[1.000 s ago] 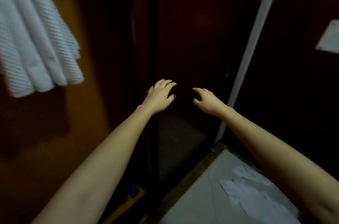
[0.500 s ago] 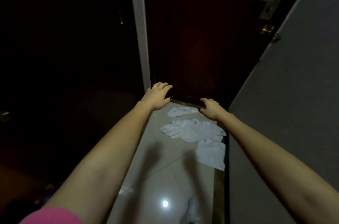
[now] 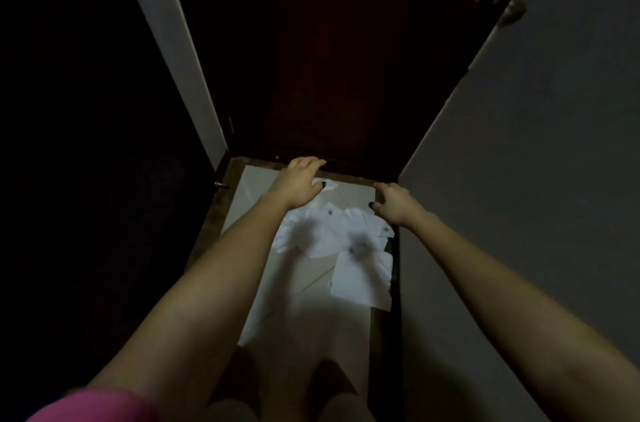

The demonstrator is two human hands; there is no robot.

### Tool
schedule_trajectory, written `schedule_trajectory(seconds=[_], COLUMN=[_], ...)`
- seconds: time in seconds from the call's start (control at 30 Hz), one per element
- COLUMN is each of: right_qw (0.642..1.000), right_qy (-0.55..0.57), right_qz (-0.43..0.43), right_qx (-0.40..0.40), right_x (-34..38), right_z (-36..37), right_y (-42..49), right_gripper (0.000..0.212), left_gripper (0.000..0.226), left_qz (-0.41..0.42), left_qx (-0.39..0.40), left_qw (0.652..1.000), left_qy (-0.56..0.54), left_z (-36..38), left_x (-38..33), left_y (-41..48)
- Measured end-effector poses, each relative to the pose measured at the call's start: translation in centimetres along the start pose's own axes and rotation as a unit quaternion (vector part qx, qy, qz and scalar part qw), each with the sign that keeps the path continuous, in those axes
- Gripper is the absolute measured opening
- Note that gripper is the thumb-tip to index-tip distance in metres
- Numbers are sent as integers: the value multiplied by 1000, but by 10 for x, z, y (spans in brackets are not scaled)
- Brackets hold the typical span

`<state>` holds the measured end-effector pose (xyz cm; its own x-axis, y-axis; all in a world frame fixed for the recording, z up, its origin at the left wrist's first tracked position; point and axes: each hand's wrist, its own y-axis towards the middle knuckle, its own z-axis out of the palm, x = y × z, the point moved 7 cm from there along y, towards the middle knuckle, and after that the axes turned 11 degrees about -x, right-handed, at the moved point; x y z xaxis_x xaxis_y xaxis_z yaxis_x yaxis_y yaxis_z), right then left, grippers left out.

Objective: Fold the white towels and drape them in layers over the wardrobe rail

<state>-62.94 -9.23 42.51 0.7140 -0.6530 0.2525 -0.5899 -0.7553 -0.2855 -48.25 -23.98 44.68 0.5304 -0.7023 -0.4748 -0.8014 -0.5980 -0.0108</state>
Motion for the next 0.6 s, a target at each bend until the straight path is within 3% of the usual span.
schedule_trajectory(seconds=[0.33, 0.5, 0.6], right_qw=[1000, 999, 998], right_qy=[9, 26, 46], right_qz=[1, -3, -13], right_qx=[15, 19, 30], right_x=[-70, -120, -147], right_z=[271, 413, 487], right_y=[170, 235, 263], right_gripper=[60, 53, 50], left_gripper=[52, 48, 46], left_qz=[-33, -118, -124], left_qx=[15, -35, -26], left_qw=[998, 984, 984], left_qy=[-44, -130, -122], left_z=[290, 429, 507], left_x=[170, 243, 277], left_y=[77, 101, 108])
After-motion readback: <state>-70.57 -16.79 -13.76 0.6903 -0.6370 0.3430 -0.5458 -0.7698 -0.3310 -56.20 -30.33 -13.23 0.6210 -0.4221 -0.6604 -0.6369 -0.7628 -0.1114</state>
